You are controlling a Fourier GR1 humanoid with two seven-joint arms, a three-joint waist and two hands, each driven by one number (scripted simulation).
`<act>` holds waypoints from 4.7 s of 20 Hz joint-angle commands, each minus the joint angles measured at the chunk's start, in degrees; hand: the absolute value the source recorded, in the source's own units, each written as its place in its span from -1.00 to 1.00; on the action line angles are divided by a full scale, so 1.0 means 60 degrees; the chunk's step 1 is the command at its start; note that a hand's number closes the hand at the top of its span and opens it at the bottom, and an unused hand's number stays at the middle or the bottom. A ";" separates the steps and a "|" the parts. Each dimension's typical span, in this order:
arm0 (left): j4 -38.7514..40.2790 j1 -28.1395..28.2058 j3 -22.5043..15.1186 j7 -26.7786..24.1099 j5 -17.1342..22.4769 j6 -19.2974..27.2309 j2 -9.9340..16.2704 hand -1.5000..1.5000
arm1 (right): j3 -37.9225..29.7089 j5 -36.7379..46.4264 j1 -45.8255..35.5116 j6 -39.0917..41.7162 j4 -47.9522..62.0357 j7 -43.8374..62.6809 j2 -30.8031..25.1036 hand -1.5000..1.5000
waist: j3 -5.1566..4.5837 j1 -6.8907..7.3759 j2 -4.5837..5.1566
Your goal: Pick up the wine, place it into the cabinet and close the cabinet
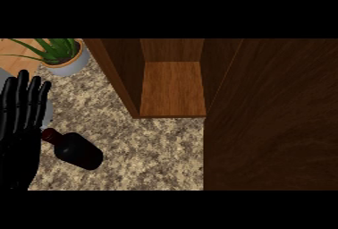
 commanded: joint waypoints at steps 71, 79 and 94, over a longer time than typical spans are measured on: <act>0.0571 0.1623 0.1958 0.1648 0.4247 -0.1832 0.0809 -1.00 | 0.0795 -0.1449 -0.0536 0.0428 -0.4617 0.5988 -0.0291 -1.00 | 0.0075 0.0150 0.0137; 0.3253 0.1289 0.2563 0.0501 0.4070 -0.3009 0.1167 -1.00 | 0.1704 -0.0428 -0.1035 -0.0208 -0.4593 0.6650 0.0273 -1.00 | 0.0066 0.0131 0.0137; 0.8866 0.0150 0.2715 -0.3134 0.2308 -0.4405 0.1382 -1.00 | 0.0931 -0.1091 -0.1091 0.0380 -0.4431 0.6355 0.0020 -1.00 | 0.0072 0.0110 0.0148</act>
